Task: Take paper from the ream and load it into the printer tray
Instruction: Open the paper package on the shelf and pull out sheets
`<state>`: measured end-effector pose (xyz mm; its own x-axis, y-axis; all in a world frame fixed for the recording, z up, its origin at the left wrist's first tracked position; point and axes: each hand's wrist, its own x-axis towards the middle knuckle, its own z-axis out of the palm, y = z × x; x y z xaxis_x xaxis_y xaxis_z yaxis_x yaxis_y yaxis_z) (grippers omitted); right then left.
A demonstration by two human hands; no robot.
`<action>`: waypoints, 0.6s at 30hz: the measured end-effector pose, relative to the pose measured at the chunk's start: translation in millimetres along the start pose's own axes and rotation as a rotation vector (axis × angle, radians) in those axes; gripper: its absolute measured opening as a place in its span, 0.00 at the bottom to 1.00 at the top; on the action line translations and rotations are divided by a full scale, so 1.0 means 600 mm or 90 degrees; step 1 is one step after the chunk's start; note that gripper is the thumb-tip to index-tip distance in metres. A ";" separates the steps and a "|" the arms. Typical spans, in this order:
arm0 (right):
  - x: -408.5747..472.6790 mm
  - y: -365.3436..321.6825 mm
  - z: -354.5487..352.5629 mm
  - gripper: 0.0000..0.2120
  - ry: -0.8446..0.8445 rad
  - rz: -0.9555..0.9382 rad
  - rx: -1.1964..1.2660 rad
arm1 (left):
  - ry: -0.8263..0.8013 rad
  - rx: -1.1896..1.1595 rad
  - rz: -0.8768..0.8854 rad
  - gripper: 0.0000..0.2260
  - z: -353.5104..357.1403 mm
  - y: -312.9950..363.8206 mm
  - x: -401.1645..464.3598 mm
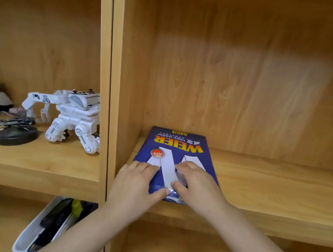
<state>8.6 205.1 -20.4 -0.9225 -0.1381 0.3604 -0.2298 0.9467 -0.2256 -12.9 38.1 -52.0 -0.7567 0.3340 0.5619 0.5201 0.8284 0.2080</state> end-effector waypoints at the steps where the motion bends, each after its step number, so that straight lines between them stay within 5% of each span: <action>1: 0.002 0.002 0.003 0.21 -0.011 -0.007 -0.005 | 0.007 0.003 -0.001 0.31 0.004 0.000 -0.001; 10: 0.026 0.008 0.005 0.10 -0.164 -0.006 -0.058 | 0.015 0.009 -0.025 0.28 0.020 -0.004 -0.005; 18: 0.027 0.003 0.003 0.16 -0.151 0.048 0.042 | 0.009 0.013 -0.021 0.27 0.023 -0.006 -0.008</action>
<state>-7.4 204.2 -16.9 -0.9828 -0.1399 0.1204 -0.1707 0.9369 -0.3050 -16.9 39.6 -66.5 -0.7674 0.3006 0.5663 0.4869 0.8479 0.2097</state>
